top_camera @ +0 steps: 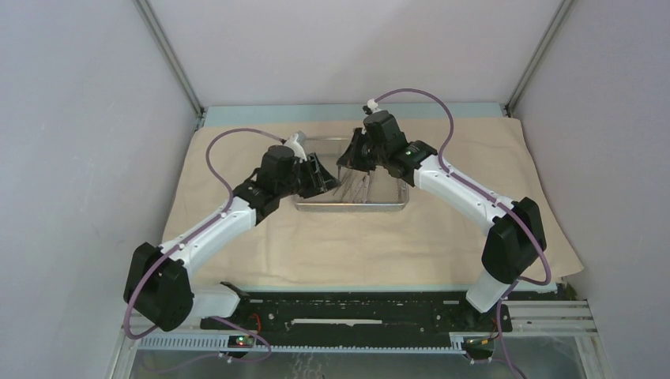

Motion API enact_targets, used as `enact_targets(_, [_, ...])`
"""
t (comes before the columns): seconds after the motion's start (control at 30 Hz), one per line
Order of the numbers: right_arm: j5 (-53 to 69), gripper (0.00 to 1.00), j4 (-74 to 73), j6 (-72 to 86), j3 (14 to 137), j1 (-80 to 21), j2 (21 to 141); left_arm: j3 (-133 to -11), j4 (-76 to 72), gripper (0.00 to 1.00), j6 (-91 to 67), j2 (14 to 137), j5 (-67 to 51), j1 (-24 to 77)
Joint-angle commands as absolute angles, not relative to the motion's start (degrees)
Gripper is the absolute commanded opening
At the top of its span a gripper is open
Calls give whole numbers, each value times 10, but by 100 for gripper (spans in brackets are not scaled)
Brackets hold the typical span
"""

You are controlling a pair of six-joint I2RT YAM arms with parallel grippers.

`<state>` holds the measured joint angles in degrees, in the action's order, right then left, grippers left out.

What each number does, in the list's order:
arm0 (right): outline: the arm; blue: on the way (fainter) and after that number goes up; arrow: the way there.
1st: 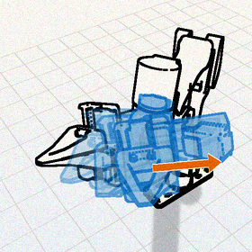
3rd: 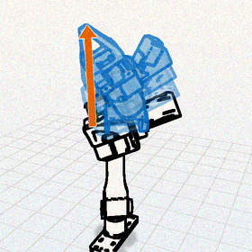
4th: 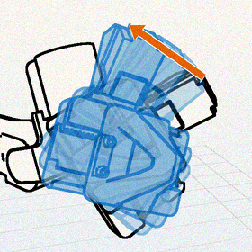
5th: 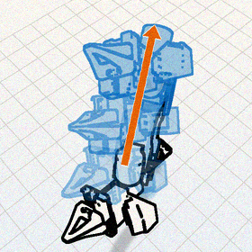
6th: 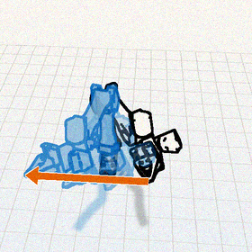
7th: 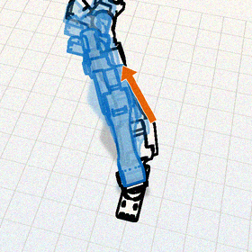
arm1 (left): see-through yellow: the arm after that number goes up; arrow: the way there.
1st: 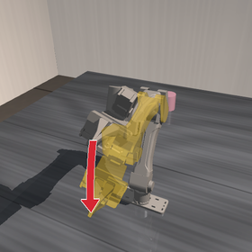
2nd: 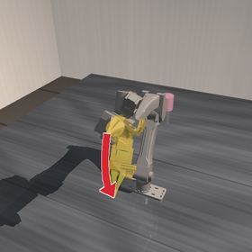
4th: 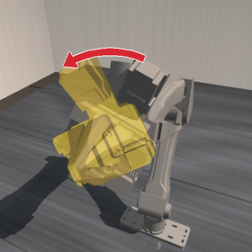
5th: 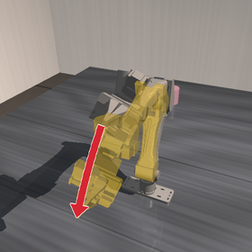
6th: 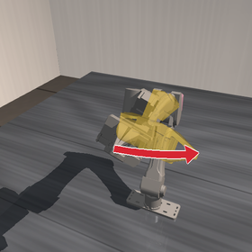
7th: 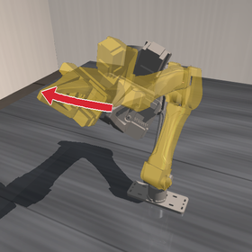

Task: Open and lay out the surgical kit
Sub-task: Place the medical item in the surgical kit.

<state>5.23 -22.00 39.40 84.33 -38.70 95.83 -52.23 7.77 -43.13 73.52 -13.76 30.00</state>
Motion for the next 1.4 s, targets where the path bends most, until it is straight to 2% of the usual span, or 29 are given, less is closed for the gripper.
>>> enact_targets(0.0, [50,2,-225,407,866,-399,953,-535,43,46,-445,743,-136,304])
enact_targets(0.7, [44,1,-229,409,862,-401,955,-530,56,44,-449,717,-116,313])
enact_targets(1.17, [72,1,-216,436,846,-405,946,-534,13,30,-466,747,-130,313])
enact_targets(1.27, [75,1,-215,436,844,-405,945,-534,10,22,-467,748,-130,313])
enact_targets(1.37, [75,2,-216,436,842,-405,941,-534,9,3,-466,747,-131,313])
